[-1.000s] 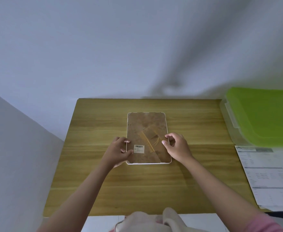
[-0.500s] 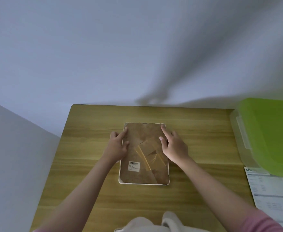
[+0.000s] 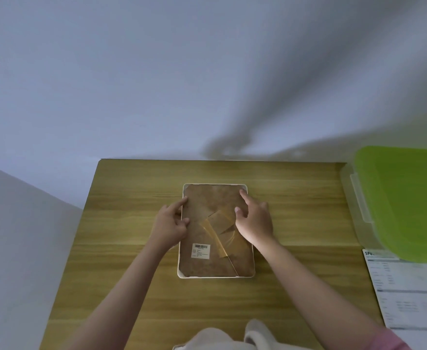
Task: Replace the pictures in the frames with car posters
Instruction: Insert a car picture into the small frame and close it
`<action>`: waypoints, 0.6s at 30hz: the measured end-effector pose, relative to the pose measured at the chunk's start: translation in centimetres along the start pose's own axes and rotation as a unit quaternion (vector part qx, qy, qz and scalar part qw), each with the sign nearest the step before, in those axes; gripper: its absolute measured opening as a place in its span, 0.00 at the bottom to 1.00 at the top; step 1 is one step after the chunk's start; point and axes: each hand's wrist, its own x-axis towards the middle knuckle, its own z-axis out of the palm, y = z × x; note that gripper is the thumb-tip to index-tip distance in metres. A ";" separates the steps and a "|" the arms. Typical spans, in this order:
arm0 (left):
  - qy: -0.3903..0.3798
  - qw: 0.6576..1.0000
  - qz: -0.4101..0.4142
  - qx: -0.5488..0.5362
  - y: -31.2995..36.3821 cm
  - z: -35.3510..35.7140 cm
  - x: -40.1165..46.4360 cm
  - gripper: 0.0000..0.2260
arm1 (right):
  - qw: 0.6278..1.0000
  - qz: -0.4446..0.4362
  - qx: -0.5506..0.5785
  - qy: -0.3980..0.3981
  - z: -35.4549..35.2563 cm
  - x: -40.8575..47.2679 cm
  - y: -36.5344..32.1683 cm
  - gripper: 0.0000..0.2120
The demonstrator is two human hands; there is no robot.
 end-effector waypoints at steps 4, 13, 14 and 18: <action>0.012 0.986 0.016 -0.163 0.8 -1.2 -1.2 0.22 | 0.982 -0.016 0.190 0.001 -1.1 -0.3 -0.5 0.24; -0.052 0.948 0.159 -0.272 5.8 -6.0 -5.0 0.30 | 0.936 -0.109 0.320 0.094 -6.3 -2.3 -4.6 0.22; -0.049 0.944 0.177 -0.274 6.4 -6.5 -5.4 0.30 | 0.935 -0.122 0.316 0.102 -7.0 -2.6 -5.1 0.22; -0.036 0.936 0.219 -0.273 8.8 -8.2 -6.9 0.29 | 0.939 -0.166 0.268 0.138 -9.0 -4.0 -6.5 0.20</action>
